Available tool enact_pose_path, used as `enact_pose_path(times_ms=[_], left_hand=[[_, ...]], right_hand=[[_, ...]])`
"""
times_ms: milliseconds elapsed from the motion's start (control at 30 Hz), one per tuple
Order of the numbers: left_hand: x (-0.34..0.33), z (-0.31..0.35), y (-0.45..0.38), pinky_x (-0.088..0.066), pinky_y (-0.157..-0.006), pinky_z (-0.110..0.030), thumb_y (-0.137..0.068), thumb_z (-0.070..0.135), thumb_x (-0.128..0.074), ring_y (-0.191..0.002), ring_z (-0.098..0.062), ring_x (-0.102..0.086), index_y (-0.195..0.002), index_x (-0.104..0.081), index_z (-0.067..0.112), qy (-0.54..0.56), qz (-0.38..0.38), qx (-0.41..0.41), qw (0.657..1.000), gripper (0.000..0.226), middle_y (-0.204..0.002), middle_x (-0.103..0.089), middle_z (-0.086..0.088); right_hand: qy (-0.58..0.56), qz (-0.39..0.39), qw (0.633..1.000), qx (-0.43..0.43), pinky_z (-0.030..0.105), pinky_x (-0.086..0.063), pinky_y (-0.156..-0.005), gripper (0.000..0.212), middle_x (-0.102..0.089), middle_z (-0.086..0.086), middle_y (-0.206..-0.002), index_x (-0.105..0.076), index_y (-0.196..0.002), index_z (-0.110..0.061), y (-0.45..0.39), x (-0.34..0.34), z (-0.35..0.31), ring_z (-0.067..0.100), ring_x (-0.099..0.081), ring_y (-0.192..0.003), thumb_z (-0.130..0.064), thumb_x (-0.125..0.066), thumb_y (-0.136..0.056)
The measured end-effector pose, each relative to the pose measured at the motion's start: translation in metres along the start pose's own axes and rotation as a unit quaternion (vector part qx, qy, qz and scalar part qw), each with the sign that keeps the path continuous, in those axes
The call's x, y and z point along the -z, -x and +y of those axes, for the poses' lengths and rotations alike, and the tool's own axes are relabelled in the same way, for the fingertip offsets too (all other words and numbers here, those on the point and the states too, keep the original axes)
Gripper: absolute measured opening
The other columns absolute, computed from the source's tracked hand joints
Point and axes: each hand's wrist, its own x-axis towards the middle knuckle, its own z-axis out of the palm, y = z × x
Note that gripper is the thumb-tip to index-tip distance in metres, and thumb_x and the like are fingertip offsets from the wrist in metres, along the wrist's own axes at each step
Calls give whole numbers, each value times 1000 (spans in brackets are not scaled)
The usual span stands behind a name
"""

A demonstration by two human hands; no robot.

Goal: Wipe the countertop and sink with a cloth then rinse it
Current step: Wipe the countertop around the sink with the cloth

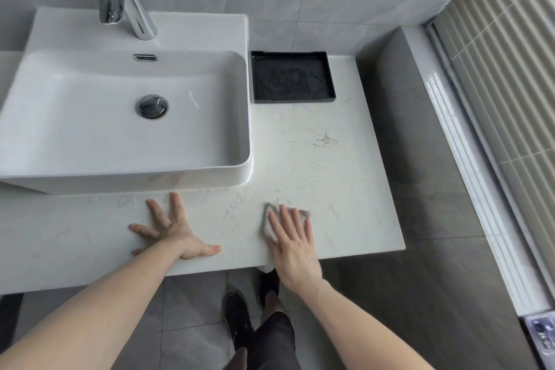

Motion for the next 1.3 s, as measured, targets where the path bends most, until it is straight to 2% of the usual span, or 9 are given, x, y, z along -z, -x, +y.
enact_pose_path(times_ms=[167,300,367,533,700,800,933,1100,1300], left_hand=[[-2,-3,-3,-3,-117,-75,-32,82,-84,-137,-59,40,-132,56,41,6,-4,-4,1000,177,-137,67,-4],[-2,-4,-5,-5,-116,-76,-32,80,-85,-136,-59,42,-131,56,41,12,-6,-4,1000,177,-133,70,-3],[-2,-4,-5,-8,-115,-77,-32,79,-86,-135,-59,42,-131,56,43,20,-6,-5,1000,177,-132,70,-1],[-1,-2,3,-13,-110,-82,-38,74,-89,-138,-55,42,-133,54,45,25,-8,-11,1000,174,-133,70,2],[1,0,3,-12,-109,-83,-44,71,-91,-138,-54,43,-133,53,45,23,-10,-11,1000,172,-134,69,2],[1,0,1,-12,-108,-83,-43,72,-90,-137,-54,43,-134,53,45,20,-9,-9,1000,172,-133,70,3],[0,0,0,-13,-108,-83,-40,74,-89,-137,-55,43,-135,52,44,17,-7,-2,1000,173,-133,70,1],[1,0,1,-12,-108,-84,-39,72,-90,-137,-56,42,-136,51,44,23,-5,-4,1000,174,-135,68,0],[3,-1,4,-10,-108,-84,-41,71,-90,-136,-55,44,-135,51,45,32,-8,-8,999,172,-133,70,2]], right_hand=[[19,30,986,-161,54,-2,-128,68,-2,5,-174,-3,-165,-28,15,39,107,27,5,-160,-22,-38,-107],[-57,30,959,-277,52,-12,-127,51,-19,4,-170,-23,-162,-27,-11,93,152,32,-10,-158,-30,-25,-111],[-85,61,958,-266,55,-22,-121,47,-31,-1,-164,-37,-153,-28,-35,111,146,34,-20,-155,-37,-21,-110],[-191,62,957,-208,52,-9,-127,53,-14,-6,-172,-28,-161,-30,-110,103,79,20,-10,-159,-46,-26,-111],[-115,4,989,-97,60,-18,-119,47,-34,0,-158,-38,-150,-24,-168,57,-1,34,-28,-144,-39,-24,-108],[-83,-40,992,-87,57,4,-126,57,-2,-2,-173,-13,-164,-27,-152,18,-24,31,7,-159,-39,-23,-109],[-24,-65,997,19,52,12,-126,61,16,-7,-172,2,-165,-27,-79,1,-46,23,24,-156,-43,-20,-110],[29,-133,975,177,45,10,-126,65,17,-14,-171,5,-164,-32,-6,-4,-28,13,23,-156,-29,-31,-110],[-98,-123,979,130,34,-6,-130,51,-8,-16,-170,-22,-163,-33,-26,31,0,3,1,-158,-27,-31,-113]])
